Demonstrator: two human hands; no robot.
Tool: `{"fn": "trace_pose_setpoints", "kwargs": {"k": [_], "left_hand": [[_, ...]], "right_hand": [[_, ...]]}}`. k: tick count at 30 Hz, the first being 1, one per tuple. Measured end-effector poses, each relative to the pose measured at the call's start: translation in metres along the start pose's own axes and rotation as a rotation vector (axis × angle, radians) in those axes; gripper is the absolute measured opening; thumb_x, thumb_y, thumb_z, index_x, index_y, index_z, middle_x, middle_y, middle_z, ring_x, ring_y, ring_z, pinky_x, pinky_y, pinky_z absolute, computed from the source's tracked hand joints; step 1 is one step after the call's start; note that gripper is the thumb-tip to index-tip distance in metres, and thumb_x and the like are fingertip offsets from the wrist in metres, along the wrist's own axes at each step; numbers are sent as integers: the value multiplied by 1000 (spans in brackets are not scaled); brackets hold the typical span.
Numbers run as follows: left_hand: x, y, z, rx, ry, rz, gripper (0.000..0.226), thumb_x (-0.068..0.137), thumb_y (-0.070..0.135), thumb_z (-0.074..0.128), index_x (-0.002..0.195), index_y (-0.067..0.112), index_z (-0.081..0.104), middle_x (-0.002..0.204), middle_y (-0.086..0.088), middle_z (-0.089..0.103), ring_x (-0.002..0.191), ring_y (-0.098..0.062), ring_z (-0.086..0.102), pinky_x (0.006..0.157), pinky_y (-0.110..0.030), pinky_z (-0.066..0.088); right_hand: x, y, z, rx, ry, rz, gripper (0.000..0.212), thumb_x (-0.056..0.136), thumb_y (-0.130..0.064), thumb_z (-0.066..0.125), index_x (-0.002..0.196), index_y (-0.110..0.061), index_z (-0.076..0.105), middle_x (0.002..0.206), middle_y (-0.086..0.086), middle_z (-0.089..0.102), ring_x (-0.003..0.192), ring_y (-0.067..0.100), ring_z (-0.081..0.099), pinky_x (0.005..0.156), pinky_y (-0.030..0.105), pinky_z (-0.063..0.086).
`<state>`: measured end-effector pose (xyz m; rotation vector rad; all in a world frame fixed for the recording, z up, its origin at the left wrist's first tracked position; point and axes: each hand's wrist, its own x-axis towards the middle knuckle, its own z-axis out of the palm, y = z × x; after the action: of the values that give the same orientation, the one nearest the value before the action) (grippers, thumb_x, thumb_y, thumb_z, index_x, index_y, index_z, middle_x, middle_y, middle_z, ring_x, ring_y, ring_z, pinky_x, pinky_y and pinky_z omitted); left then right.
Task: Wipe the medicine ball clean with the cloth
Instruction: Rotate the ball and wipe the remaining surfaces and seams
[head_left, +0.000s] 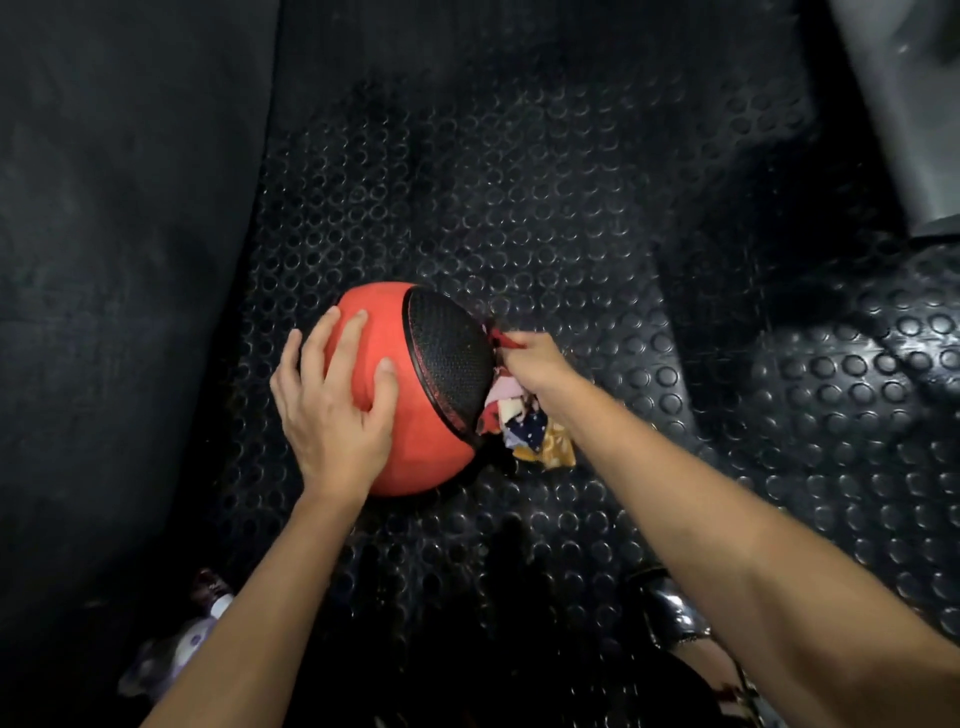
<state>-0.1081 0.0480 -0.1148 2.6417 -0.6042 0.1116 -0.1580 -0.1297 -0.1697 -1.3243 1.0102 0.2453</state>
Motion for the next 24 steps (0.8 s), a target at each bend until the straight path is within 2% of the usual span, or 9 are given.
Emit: {"fn": "trace_pose_setpoints", "kwargs": {"k": [4,10,13,15,16,18,19,21,24], "left_hand": [[3,-2,-3,-27,11,-52,55,89,48,36,137,26,49,147,2,42,138,-29,29,111,-49,24],[14,11,-5,-9,9,-229,60,88,52,30,139,24,47,147,0,41,136,-32,33,111,-51,24],[37,38,-5,-2,-150,-418,54,97,49,32,148,29,31,156,3,24,143,-32,15,114,-52,11],[60,43,-8,-188,-283,-523,53,101,41,32,151,31,18,158,4,20,145,-29,13,118,-45,9],[73,40,-12,-352,-330,-524,55,102,35,36,152,29,15,155,3,28,141,-25,25,117,-36,17],[92,29,-31,-546,-412,-423,54,100,17,43,150,21,24,141,0,47,118,-9,49,97,-9,37],[97,23,-41,-531,-464,-350,50,99,8,45,146,18,34,137,0,51,112,-5,50,89,-5,38],[100,8,-53,-453,-525,-224,44,95,1,51,134,21,51,140,0,48,123,-5,44,98,-10,32],[91,1,-49,-458,-665,-99,49,93,4,56,137,23,47,152,2,32,139,-5,27,104,-7,17]], "right_hand": [[-15,24,18,2,65,34,23,90,-17,50,100,-21,71,80,-1,68,78,24,66,79,40,55],[-55,35,31,-87,93,-198,35,90,-30,42,121,-31,60,88,-6,57,81,18,52,76,34,44],[-62,28,24,-43,94,-313,37,85,-37,39,116,-36,60,94,-1,65,84,23,60,79,39,49],[-61,21,19,-33,182,-331,48,81,-46,35,125,-43,53,116,1,63,106,25,60,91,47,49],[-60,18,14,-24,222,-335,51,79,-49,34,127,-46,50,122,0,60,114,24,57,95,48,47],[-58,12,2,5,276,-357,47,81,-47,36,125,-47,52,121,-5,60,114,20,56,96,48,45],[-58,10,-5,12,290,-370,43,84,-42,38,124,-45,54,119,-8,60,113,17,57,97,46,45],[-60,8,-17,-12,305,-389,36,92,-32,42,124,-37,57,118,-7,60,113,14,55,99,44,44],[-56,11,-30,-55,354,-396,35,91,-30,44,123,-32,59,116,-5,62,111,15,56,99,45,44]]}}
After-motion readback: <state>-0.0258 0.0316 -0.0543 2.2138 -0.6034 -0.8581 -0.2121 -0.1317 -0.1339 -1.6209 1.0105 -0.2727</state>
